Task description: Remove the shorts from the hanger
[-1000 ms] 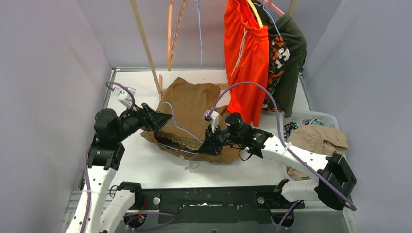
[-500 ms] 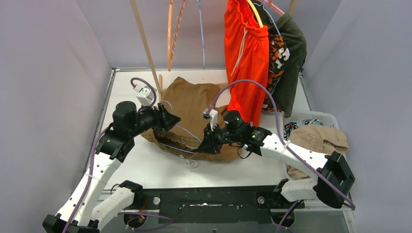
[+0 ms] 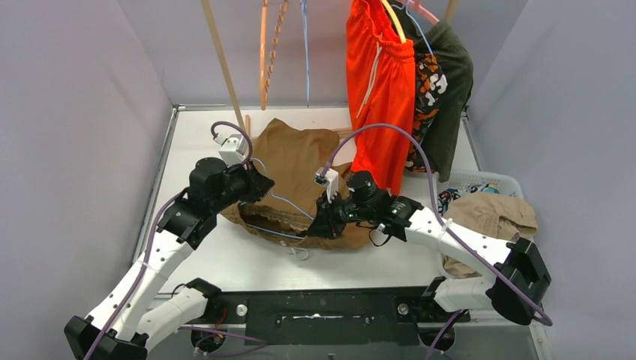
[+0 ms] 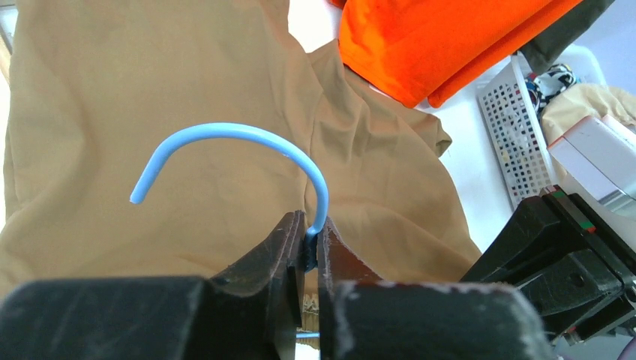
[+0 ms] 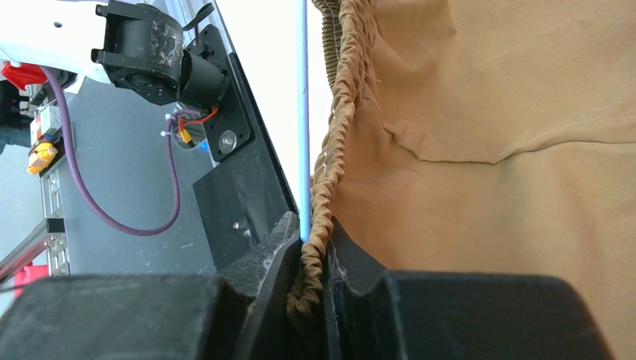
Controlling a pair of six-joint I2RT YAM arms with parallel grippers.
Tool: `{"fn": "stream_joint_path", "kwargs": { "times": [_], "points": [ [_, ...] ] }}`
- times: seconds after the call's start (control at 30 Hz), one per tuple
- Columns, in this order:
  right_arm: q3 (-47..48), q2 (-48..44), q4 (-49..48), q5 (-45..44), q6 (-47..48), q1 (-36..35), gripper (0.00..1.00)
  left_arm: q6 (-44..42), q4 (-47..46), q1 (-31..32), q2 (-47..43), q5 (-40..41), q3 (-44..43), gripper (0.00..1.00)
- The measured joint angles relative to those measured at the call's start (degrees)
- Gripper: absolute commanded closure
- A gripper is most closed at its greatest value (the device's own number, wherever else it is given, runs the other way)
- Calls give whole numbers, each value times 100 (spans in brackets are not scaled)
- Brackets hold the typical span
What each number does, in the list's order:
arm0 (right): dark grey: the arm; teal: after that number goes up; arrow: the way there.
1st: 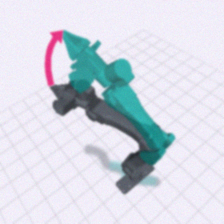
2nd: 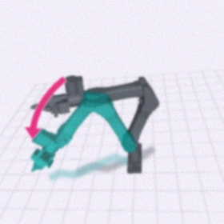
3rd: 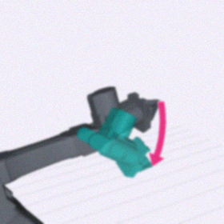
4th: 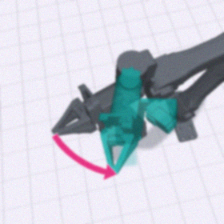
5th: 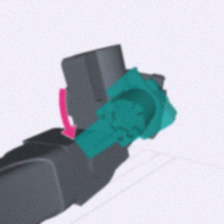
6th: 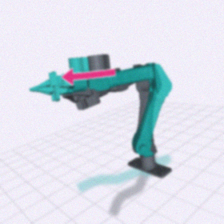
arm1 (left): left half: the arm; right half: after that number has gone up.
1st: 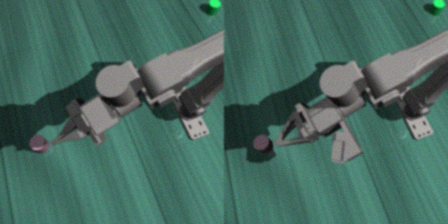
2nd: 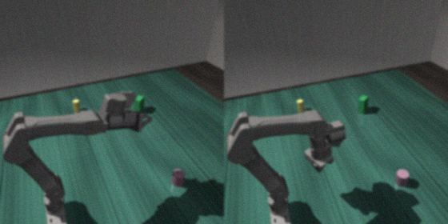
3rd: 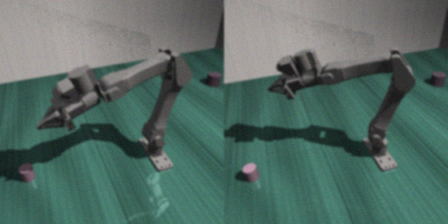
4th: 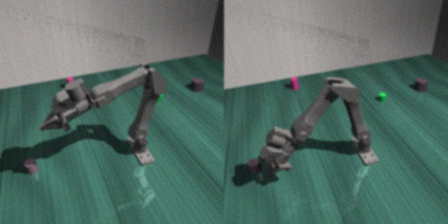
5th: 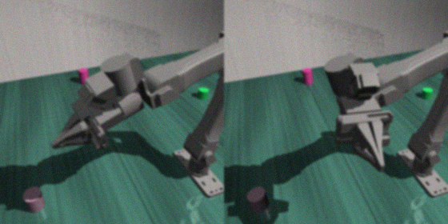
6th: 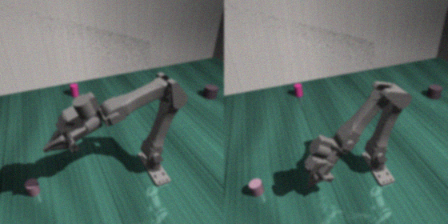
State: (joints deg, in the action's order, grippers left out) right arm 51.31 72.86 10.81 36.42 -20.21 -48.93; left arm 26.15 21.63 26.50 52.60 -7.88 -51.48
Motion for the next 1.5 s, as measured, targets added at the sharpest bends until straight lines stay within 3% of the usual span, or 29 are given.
{"fn": "stream_joint_path", "kwargs": {
  "times": [0.13,0.23,0.37,0.47,0.6,0.9,1.13,1.27,1.43,1.5],
  "points": [
    [59,-149,201,-267,11,-31,73,20,151,26,-103,24,-46,100],
    [293,-251,494,-575,-44,-31,81,46,579,24,-70,90,-367,100],
    [920,-444,793,-852,-216,-138,95,28,1228,24,72,151,-1493,100],
    [1220,-855,452,-966,-352,-385,97,-31,1513,46,133,74,-2566,100],
    [1244,-1340,-2,-1187,-433,-599,100,-42,1543,120,4,-308,-3193,100],
    [1329,-925,741,-2581,-297,-697,100,-118,1681,4,293,-306,-2870,100],
    [879,-1672,-59,-2317,-750,-688,100,144,1390,42,310,-763,-3233,100],
    [1169,-1821,-160,-2175,-866,-693,99,232,1025,68,22,-1099,-3414,100],
    [1300,-1547,308,-2490,-704,-704,89,175,866,66,-157,-914,-2944,100],
    [1300,-1309,664,-2719,-588,-702,77,114,850,39,-221,-584,-2341,100]
  ]
}}
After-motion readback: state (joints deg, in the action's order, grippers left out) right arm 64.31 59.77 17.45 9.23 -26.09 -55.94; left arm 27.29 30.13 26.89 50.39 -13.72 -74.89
